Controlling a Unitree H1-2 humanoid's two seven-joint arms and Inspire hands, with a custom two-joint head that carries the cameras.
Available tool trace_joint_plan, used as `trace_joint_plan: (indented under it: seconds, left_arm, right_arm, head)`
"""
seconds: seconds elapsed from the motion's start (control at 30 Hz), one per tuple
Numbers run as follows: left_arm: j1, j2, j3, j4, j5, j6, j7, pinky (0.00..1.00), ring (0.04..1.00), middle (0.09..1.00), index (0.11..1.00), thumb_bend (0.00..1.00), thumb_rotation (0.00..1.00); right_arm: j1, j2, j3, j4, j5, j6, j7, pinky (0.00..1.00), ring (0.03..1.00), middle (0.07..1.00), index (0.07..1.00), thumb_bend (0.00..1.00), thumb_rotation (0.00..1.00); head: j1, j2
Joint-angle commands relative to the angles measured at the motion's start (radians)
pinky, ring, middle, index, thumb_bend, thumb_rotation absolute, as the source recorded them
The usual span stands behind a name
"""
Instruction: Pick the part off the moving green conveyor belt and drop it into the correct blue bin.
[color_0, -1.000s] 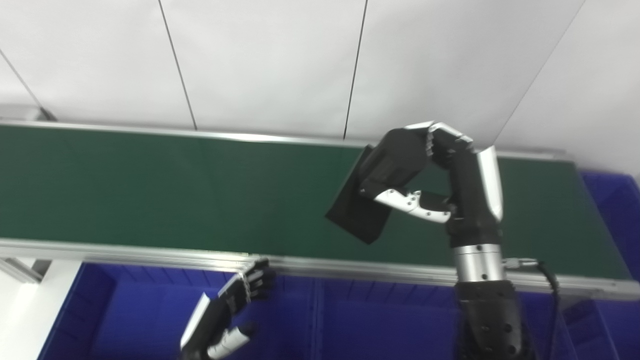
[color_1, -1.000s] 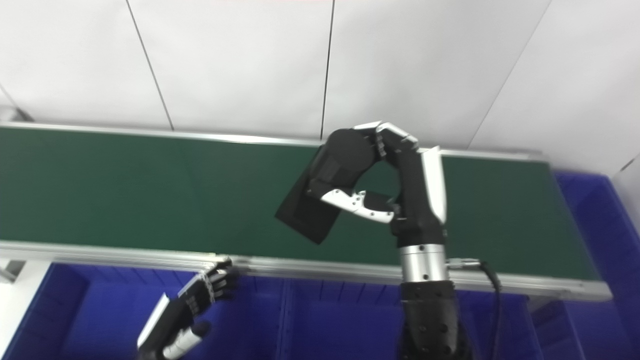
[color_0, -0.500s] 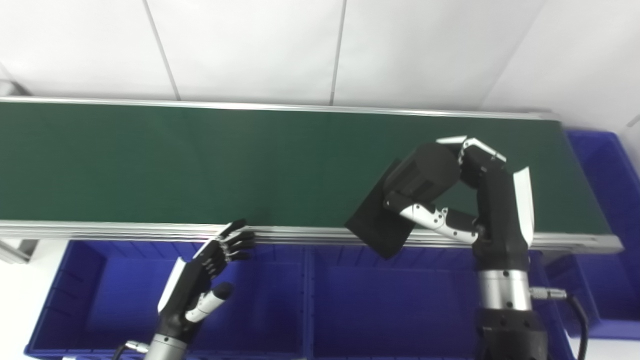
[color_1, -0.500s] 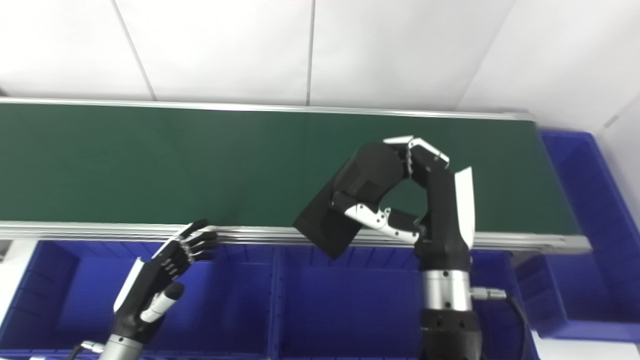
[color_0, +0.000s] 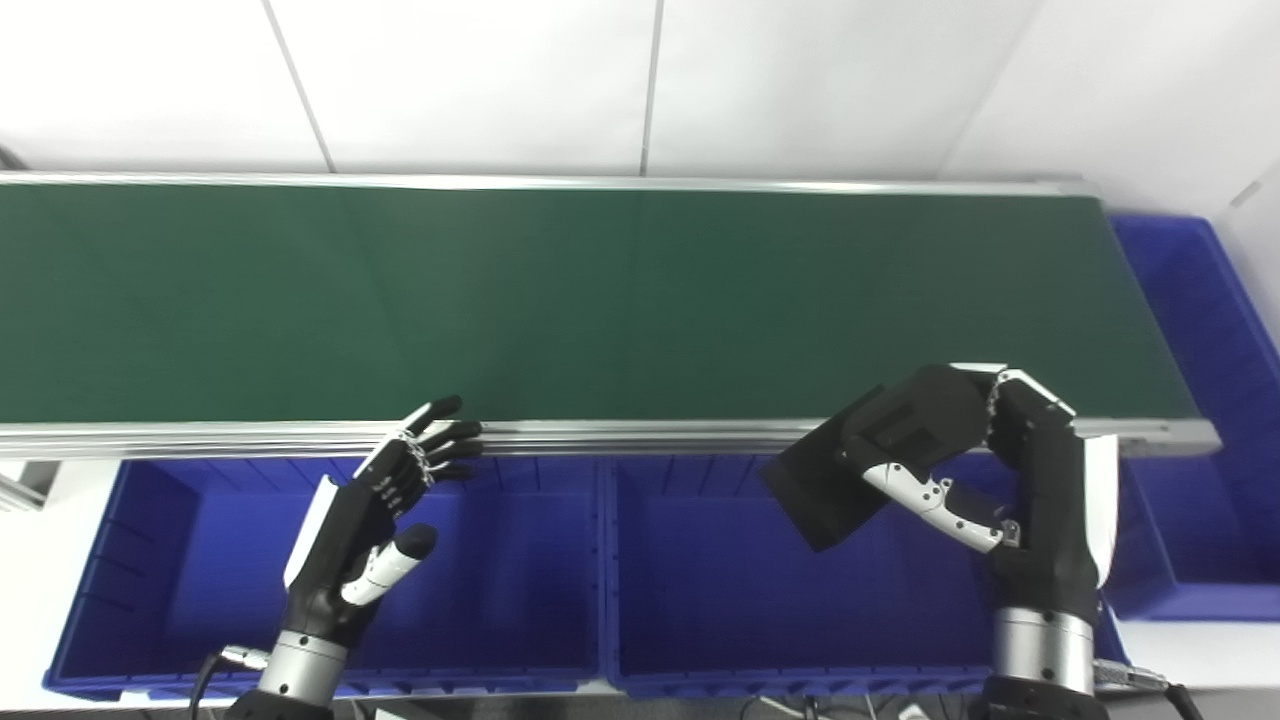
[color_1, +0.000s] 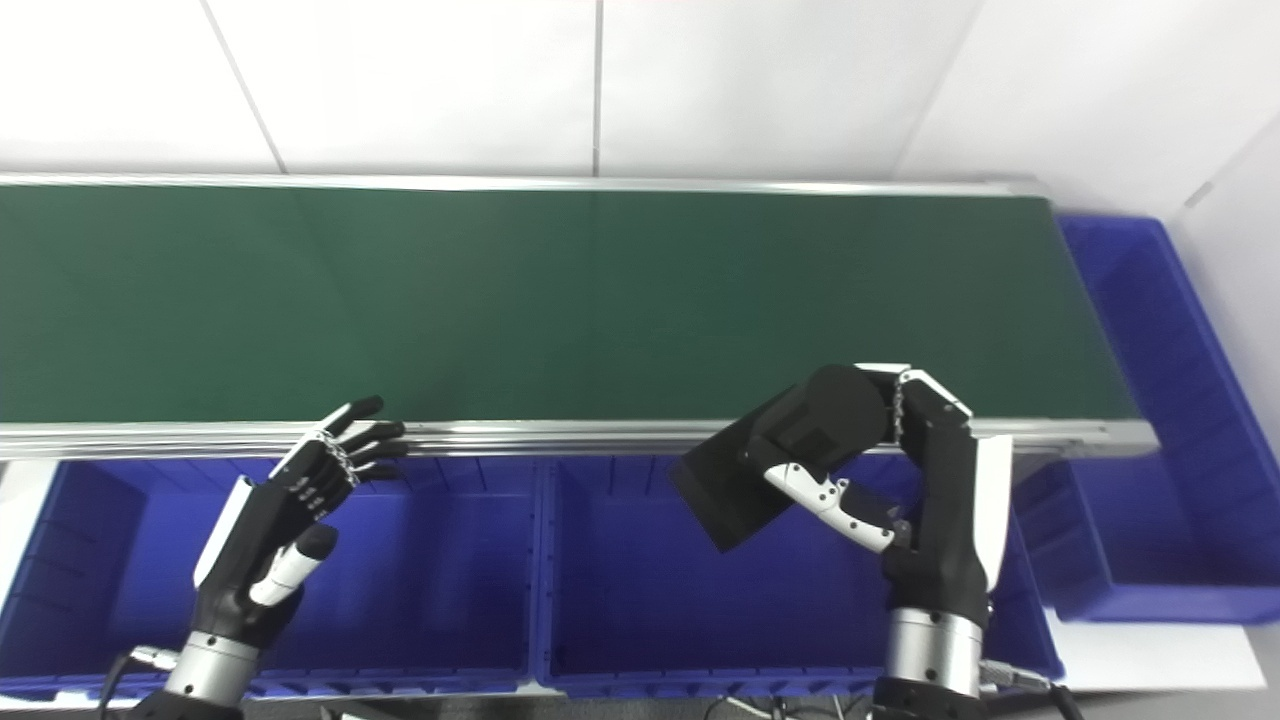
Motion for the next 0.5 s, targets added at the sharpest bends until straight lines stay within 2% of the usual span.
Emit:
trace_joint_plan:
  seconds: [0.0, 0.2, 0.37, 0.47]
  left_arm:
    - [-0.005, 0.014, 0.005, -0.036, -0.013, -0.003, -0.011, 0.7, 0.755, 0.797, 0.866, 0.84, 0.76]
    - [-0.003, 0.025, 0.012, -0.049, -0.02, 0.014, -0.014, 0.7, 0.754, 0.794, 0.863, 0.86, 0.75]
    - [0.0, 0.026, 0.019, -0.057, -0.022, 0.021, -0.015, 0.69, 0.745, 0.787, 0.861, 0.86, 0.76]
    - [0.003, 0.025, 0.021, -0.064, -0.02, 0.027, -0.013, 0.7, 0.746, 0.786, 0.86, 0.87, 0.75]
  right_arm:
    - [0.021, 0.014, -0.009, 0.003, -0.02, -0.087, -0.045, 0.37, 0.427, 0.493, 0.504, 0.52, 0.0]
    - [0.068, 0.025, -0.035, 0.097, -0.009, -0.145, -0.114, 0.37, 0.422, 0.492, 0.511, 0.52, 0.0]
    - [0.081, 0.033, -0.062, 0.178, 0.004, -0.153, -0.149, 0.32, 0.395, 0.485, 0.531, 0.52, 0.0]
    - [0.077, 0.028, -0.079, 0.247, 0.008, -0.173, -0.168, 0.33, 0.401, 0.482, 0.53, 0.52, 0.0]
  head:
    - [0.001, -0.001]
    - [-0.014, 0.01]
    - [-0.014, 0.017]
    - [-0.011, 0.021]
